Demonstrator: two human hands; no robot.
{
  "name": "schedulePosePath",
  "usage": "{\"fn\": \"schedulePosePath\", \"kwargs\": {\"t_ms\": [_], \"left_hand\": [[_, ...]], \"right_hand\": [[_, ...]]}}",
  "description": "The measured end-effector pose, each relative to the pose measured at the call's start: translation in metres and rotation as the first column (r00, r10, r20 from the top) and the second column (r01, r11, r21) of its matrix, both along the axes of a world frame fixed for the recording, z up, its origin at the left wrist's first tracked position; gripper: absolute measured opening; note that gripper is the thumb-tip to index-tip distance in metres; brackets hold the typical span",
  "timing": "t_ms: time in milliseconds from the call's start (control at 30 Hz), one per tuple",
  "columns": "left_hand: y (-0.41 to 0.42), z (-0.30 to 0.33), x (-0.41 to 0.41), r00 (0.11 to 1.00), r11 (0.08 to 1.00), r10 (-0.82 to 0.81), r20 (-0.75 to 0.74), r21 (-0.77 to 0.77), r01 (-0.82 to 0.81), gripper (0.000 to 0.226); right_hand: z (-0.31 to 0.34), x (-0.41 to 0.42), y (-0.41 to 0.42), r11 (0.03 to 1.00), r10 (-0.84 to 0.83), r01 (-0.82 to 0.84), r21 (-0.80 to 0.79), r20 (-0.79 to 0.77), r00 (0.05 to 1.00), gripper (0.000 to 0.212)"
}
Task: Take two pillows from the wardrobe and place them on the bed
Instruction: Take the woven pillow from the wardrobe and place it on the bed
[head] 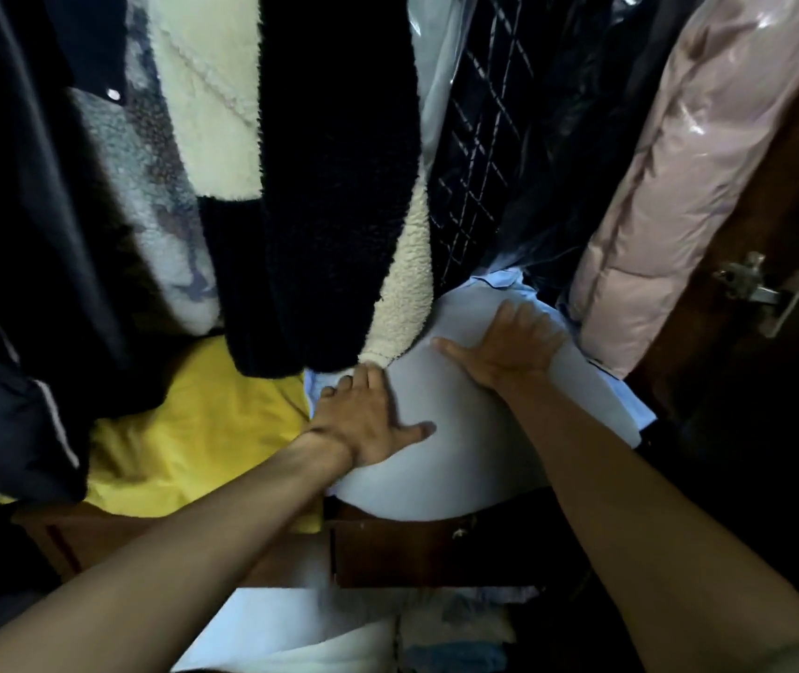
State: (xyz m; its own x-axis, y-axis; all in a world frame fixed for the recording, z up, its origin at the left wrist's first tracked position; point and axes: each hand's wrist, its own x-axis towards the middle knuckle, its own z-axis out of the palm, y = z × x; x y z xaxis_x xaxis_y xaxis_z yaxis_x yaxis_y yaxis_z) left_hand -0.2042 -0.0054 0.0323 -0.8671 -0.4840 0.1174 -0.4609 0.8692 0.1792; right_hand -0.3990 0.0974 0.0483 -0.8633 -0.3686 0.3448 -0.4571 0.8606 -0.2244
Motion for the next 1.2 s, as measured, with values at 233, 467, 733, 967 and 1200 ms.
{"fn": "schedulePosePath", "kwargs": {"t_ms": [233,467,733,967,1200], "left_hand": [[-0.023,0.011,-0.035,0.925,0.997,-0.002,-0.381,-0.07,-0.027,0.042],[0.019,0.018,-0.038,0.873,0.947,-0.32,-0.367,-0.083,0.312,0.035],[0.07,0.037,-0.062,0.884,0.878,-0.43,-0.184,-0.312,0.362,0.07],[0.096,0.061,-0.056,0.804,0.779,-0.531,-0.266,-0.527,0.34,0.104],[0.11,0.052,-0.036,0.906,0.842,-0.407,-0.112,-0.431,0.325,0.104]], "right_hand": [[-0.03,-0.014,0.005,0.988,-0.075,0.06,-0.143,-0.103,0.992,0.127],[-0.034,0.01,0.031,0.986,-0.046,0.021,-0.168,-0.144,0.988,0.099],[-0.056,0.1,0.093,0.993,-0.081,0.069,-0.1,-0.118,0.99,0.089],[-0.077,0.167,0.155,0.969,-0.183,0.187,-0.162,0.04,0.982,0.095],[-0.012,0.207,0.182,0.98,-0.171,0.19,-0.067,0.217,0.961,0.077]]}}
